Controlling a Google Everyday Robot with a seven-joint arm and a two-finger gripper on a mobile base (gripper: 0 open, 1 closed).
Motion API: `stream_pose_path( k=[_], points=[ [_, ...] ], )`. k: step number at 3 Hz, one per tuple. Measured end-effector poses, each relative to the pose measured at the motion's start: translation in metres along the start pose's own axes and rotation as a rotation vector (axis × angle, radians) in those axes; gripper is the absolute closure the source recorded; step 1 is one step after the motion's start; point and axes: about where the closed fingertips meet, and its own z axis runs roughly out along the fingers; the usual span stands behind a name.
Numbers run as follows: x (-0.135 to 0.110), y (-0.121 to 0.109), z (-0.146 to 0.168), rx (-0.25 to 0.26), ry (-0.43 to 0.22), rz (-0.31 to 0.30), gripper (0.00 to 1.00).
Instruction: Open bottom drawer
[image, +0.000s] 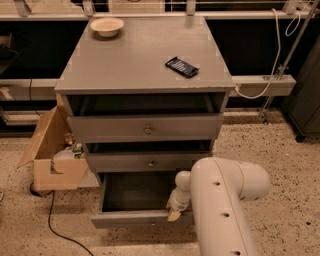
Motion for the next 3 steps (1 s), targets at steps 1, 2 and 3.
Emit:
stream_pose_path(
  k=[1,2,3],
  points=[
    [0.002,0.034,0.006,0.014,-0.064,0.094,1.00],
    [0.002,0.034,0.006,0.014,-0.064,0.095,1.00],
    [0.001,0.052,0.013,0.030,-0.125,0.155,0.97]
  ],
)
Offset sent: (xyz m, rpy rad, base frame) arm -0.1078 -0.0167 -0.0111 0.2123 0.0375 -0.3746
